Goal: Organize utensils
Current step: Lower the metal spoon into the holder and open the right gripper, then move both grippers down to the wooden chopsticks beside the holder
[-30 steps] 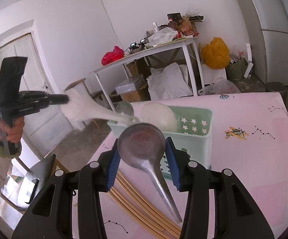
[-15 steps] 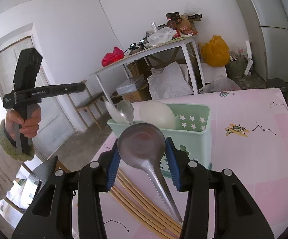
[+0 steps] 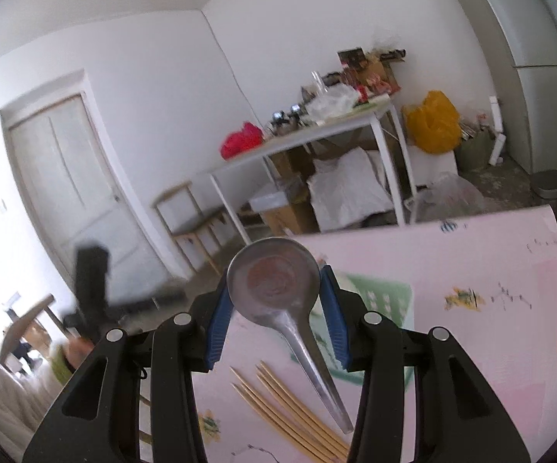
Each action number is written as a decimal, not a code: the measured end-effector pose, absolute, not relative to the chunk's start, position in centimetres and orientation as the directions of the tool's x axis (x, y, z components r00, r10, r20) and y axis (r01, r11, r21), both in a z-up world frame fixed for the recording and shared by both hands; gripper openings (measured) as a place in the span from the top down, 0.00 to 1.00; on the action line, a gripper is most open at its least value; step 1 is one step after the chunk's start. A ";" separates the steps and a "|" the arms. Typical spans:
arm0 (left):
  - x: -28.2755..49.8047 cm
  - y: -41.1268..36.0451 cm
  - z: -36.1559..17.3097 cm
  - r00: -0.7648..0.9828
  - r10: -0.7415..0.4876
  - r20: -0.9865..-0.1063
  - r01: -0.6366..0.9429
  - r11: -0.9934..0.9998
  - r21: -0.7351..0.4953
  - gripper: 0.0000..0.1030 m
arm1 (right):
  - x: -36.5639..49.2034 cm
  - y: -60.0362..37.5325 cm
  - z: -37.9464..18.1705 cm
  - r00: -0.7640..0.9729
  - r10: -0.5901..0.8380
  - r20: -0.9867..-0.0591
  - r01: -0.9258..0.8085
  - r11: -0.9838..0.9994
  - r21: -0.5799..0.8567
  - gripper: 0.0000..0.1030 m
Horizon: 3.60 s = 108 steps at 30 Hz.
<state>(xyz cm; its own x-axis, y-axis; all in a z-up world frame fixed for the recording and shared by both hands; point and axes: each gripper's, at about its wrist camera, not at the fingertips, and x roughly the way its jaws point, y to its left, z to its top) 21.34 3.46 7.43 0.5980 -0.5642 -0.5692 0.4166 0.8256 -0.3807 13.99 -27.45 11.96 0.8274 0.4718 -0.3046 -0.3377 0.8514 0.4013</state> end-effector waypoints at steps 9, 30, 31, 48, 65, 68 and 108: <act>18.9 3.1 3.5 0.583 -0.557 -0.592 0.405 0.830 -0.382 0.45 | 16.5 -28.6 16.1 0.849 0.473 -0.235 -0.359 0.843 0.400 0.58; 15.2 2.6 0.1 0.580 -0.506 -0.638 0.392 0.860 -0.327 0.44 | 23.9 -28.5 7.3 0.829 0.437 -0.347 -0.281 0.864 0.417 0.58; 15.1 2.6 0.1 0.580 -0.507 -0.638 0.391 0.860 -0.327 0.44 | 23.7 -28.6 6.9 0.825 0.438 -0.358 -0.278 0.865 0.418 0.57; 14.1 2.8 -0.8 0.597 -0.479 -0.644 0.371 0.876 -0.308 0.42 | 17.0 -31.2 6.9 0.857 0.364 -0.365 -0.202 0.889 0.411 0.35; 21.2 -4.9 -1.3 0.560 -0.443 -0.700 0.476 0.864 -0.166 0.95 | 9.8 -21.6 -4.1 0.603 0.530 -0.596 -0.175 0.818 0.549 0.39; 22.5 -7.4 -2.7 0.522 -0.392 -0.758 0.516 0.852 -0.085 1.00 | 9.5 -19.2 -6.5 0.534 0.531 -0.658 -0.156 0.827 0.541 0.47; 8.4 -7.0 -6.5 0.131 -0.629 -0.766 0.472 0.719 -0.510 1.00 | 11.9 -23.3 -7.5 0.592 0.322 -0.739 0.168 0.847 0.504 0.82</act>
<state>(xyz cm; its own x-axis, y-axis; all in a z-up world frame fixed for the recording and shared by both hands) 8.44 -6.96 -6.50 0.1307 -0.6293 -0.7661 0.4723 0.7189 -0.5100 11.93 -23.33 -7.54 0.5924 0.3217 -0.7387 0.1680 0.8474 0.5037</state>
